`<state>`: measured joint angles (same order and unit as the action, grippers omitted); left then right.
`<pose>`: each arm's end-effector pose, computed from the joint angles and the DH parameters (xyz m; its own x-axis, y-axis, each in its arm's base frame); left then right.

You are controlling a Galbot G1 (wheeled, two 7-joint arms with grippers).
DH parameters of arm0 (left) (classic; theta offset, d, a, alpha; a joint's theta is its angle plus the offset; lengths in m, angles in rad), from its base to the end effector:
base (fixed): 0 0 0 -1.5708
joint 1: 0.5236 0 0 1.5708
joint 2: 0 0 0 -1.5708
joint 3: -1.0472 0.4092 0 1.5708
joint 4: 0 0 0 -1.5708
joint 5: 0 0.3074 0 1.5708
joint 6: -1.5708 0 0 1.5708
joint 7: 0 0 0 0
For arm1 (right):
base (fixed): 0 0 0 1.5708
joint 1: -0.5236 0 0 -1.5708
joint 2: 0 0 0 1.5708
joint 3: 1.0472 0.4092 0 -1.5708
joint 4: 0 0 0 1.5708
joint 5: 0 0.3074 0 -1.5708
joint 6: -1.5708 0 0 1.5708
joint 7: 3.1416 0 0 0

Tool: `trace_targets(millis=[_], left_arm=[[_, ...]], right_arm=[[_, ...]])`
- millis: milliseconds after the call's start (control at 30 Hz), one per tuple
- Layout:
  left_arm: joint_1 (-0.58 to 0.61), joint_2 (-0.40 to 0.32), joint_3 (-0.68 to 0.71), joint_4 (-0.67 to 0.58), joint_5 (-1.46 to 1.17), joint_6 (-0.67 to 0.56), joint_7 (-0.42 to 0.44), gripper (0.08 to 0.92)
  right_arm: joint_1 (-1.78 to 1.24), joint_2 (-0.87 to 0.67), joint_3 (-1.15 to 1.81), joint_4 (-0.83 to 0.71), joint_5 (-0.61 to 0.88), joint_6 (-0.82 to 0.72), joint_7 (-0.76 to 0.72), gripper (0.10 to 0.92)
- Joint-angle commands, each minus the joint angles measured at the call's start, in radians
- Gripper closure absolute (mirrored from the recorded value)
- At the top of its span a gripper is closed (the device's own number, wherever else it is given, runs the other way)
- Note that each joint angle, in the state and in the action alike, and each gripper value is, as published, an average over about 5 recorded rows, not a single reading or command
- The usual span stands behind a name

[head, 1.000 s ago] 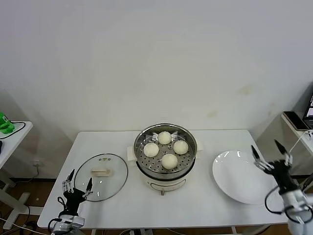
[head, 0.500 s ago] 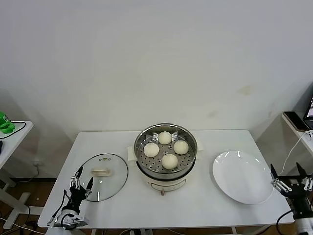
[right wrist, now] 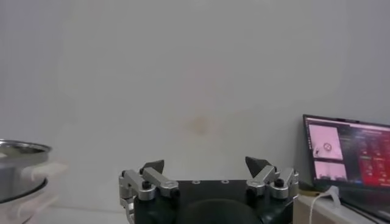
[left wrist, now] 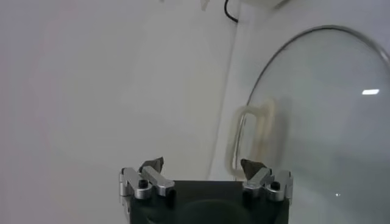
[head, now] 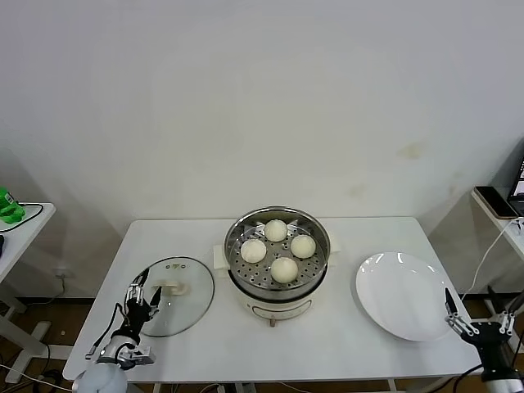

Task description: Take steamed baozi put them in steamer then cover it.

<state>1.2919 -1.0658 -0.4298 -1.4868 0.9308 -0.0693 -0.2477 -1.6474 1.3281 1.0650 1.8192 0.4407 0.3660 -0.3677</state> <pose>0.2003 0.1853 -0.4567 -0.9913 0.0749 0.1079 0.1182 0.1511 0.9814 0.0487 -0.2292 -0.3810 -0.9853 0.0570 -0.1612 0.0755 0.9909 -0.1111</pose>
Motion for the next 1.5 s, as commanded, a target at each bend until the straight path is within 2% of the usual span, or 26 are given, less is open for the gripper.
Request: trace_targets(millis=[33,900,1033,1500], left_arm=[[-0.038,0.001,0.037,0.029,0.023,0.005,0.008,0.177],[-0.113,-0.01,0.07,0.113,0.048,0.007,-0.005,0.189],[-0.114,-0.009,0.068,0.121,0.049,0.004,-0.01,0.277],[-0.105,-0.031,0.068,0.136,0.099,-0.012,-0.039,0.684]], right_arm=[[-0.011,0.015,0.0,0.005,-0.002,0.003,-0.003,0.203],[-0.022,0.023,0.001,0.001,0.014,0.016,-0.01,0.203],[-0.021,0.025,-0.001,0.002,0.016,0.015,-0.01,0.203],[-0.017,0.028,-0.004,-0.004,0.017,0.015,-0.011,0.203]])
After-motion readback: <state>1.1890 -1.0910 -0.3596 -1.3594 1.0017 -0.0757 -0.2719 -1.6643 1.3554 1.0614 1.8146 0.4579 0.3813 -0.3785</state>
